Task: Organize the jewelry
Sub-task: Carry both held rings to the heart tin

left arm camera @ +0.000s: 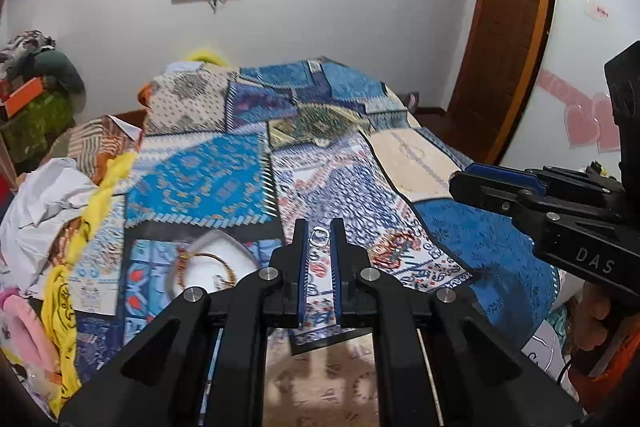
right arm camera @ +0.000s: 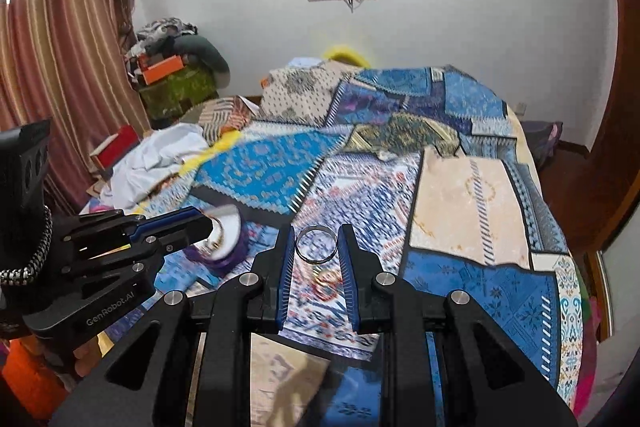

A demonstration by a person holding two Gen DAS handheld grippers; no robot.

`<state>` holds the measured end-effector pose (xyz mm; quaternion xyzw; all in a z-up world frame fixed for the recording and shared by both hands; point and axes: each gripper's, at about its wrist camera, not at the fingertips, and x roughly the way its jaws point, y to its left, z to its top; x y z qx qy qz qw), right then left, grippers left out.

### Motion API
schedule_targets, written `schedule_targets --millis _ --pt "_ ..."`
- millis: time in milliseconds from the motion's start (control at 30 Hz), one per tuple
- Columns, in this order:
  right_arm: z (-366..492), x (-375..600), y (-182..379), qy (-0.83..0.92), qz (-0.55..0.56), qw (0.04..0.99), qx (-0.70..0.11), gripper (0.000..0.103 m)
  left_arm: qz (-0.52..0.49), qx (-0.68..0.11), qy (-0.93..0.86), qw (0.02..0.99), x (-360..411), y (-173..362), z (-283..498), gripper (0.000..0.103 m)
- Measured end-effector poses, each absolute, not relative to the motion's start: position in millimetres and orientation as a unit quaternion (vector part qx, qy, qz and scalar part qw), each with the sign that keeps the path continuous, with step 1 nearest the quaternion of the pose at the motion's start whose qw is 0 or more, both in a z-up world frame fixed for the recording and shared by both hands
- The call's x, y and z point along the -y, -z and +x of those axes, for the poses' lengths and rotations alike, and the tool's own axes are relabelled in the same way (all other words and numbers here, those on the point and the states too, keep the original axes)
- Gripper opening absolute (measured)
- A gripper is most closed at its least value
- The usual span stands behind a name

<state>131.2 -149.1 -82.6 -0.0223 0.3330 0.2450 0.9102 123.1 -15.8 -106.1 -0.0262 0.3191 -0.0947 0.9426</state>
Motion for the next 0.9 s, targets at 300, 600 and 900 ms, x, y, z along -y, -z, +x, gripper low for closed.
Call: schedule_targets --millis 300,600,900 --pt "125 117 70 -0.270 -0.013 0.909 -0.317 0.020 -0.038 -0.289 0.064 0.954 -21 90 102 0.008" --pt "121 76 69 -0.306 -0.026 0.900 -0.311 0.020 -0.048 -0.276 0.032 0.959 -57 87 92 0.008" --pt "133 47 83 -0.321 -0.054 0.887 -0.326 0.020 -0.073 -0.297 0.015 0.952 -86 111 105 0.008"
